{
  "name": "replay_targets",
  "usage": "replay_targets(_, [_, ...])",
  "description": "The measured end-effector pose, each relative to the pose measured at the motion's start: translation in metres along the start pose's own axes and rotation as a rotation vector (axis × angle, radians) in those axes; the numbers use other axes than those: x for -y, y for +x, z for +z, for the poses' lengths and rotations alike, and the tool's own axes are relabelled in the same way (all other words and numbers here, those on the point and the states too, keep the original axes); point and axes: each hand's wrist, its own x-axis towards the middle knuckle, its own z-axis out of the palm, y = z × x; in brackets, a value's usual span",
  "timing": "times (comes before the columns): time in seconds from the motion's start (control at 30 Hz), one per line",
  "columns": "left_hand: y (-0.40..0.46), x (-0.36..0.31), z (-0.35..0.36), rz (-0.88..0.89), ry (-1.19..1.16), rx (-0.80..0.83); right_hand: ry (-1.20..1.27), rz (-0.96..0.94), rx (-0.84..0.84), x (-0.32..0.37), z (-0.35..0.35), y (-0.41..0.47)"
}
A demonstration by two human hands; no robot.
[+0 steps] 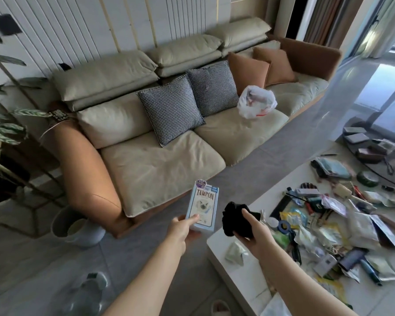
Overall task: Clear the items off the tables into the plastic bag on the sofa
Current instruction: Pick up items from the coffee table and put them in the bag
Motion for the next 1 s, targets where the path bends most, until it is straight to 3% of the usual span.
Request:
replay_targets(0.3, [0.069, -0.077, 0.005, -0.013, -0.019, 0.049, 0.025, -0.038, -0.026, 0.043, 0.076, 0.054])
replay_targets(0.5, [0.133, -0.144, -0.007, -0.031, 0.062, 0.12, 0.173, -0.072, -0.036, 0.058, 0.135, 0.09])
replay_targets(0.77, [0.21, -0.231, -0.029, -0.056, 0.27, 0.209, 0.209, -0.158, -0.196, 0.059, 0.222, 0.121])
replay_targets(1.0, [0.255, -0.257, -0.016, -0.091, 0.41, 0.259, 0.288, -0.173, -0.319, 0.061, 0.259, 0.148])
